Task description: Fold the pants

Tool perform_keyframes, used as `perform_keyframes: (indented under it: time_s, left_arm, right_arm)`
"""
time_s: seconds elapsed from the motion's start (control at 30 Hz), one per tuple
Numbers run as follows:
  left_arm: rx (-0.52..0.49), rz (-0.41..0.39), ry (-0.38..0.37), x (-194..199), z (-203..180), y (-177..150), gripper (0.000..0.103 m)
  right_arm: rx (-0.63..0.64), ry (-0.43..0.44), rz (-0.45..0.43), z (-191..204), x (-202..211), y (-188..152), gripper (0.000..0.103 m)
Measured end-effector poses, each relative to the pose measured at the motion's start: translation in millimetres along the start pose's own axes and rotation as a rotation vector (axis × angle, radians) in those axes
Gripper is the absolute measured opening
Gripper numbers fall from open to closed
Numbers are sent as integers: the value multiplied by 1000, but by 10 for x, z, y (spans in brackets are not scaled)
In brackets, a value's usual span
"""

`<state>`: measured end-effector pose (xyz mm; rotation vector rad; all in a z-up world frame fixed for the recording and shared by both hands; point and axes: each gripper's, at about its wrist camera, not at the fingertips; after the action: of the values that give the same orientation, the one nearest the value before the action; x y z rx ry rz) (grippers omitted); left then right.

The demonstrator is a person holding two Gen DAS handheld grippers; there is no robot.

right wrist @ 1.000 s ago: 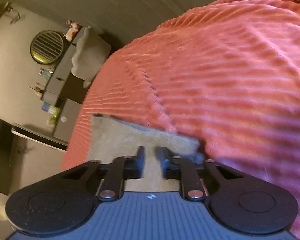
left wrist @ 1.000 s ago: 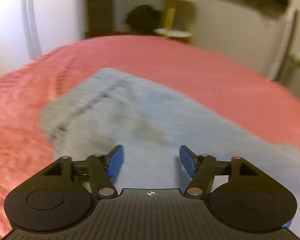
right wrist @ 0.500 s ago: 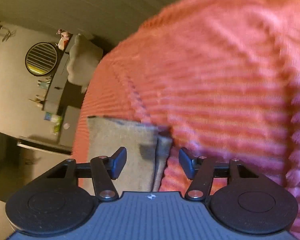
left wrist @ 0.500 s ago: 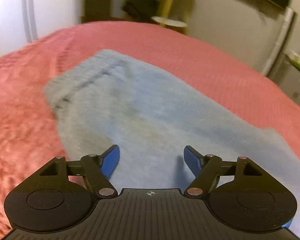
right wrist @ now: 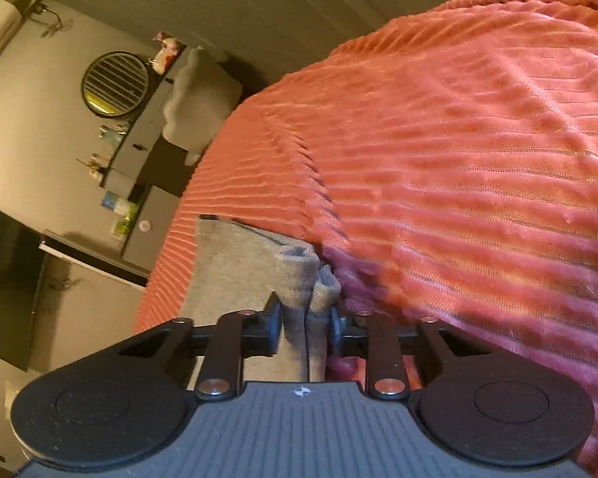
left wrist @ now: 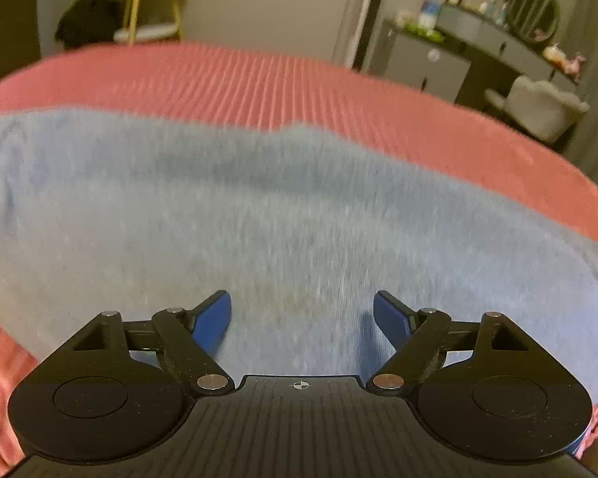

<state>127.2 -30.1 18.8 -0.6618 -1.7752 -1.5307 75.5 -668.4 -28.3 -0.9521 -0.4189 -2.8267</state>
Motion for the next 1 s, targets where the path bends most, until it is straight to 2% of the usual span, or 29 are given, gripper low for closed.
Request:
perform_keyframes:
  time_s: [0.13,0.2,0.23,0.37,0.4,0.47,0.53,0.63,0.7,0.77,0.83,0.87,0.9,0.93,1.0]
  left_arm:
    - [1,2,9,8,-35,-76,85]
    - [17,2,1,29,-8,-71,85]
    - [29,2,2,43,3,-71,85]
    - [53,-2,-5,43,50,-58,85]
    - [55,-5,-6,11,64,-50,85]
    - [56,-7,-8,8,73,-46,85]
    - [65,-11,-22,34,89,-42,85]
    - [104,-28,-69,113,146,-33,85]
    - [131,-43,-100,165,194,-30,85]
    - [149,-47,-134,195,233,-26,85]
    - [153,-33,-166,198,241,-12,85]
    - [151,-26,-188,198,235,-1,85]
    - [150,-23,-212,198,223,12,85]
    - [145,-20,-242,187,203,31,85]
    - [131,-11,-300,154,130,86,85]
  right_arm:
    - [-8,-27,13,19,-128,56,30]
    - [28,-53,14,84,-156,71,26]
    - [57,-72,10,144,-166,71,18]
    - [233,-100,-40,575,-27,-76,15]
    - [293,-84,-44,768,26,-165,15]
    - [426,4,-20,1227,125,-434,15]
    - [621,102,23,1740,212,-902,15]
    - [892,254,178,2238,233,-1780,16]
    - [1032,305,288,2330,186,-2375,16]
    - [1100,302,422,2232,39,-2941,16]
    - [1149,256,538,2027,-147,-3375,17]
    - [1169,211,598,1910,-252,-3538,24]
    - [1171,152,667,1806,-356,-3648,28]
    - [1158,120,690,1716,-393,-3692,29]
    - [1067,174,713,1711,-326,-3553,43]
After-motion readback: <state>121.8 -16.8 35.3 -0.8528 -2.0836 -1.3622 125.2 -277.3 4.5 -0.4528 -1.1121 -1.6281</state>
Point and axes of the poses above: each gripper's, at about its wrist camera, not at the fingertips, and x roughly against the way its jaws point, z to its left, y to its top, and after that the axes turned 10 degrees about -x, right-handed
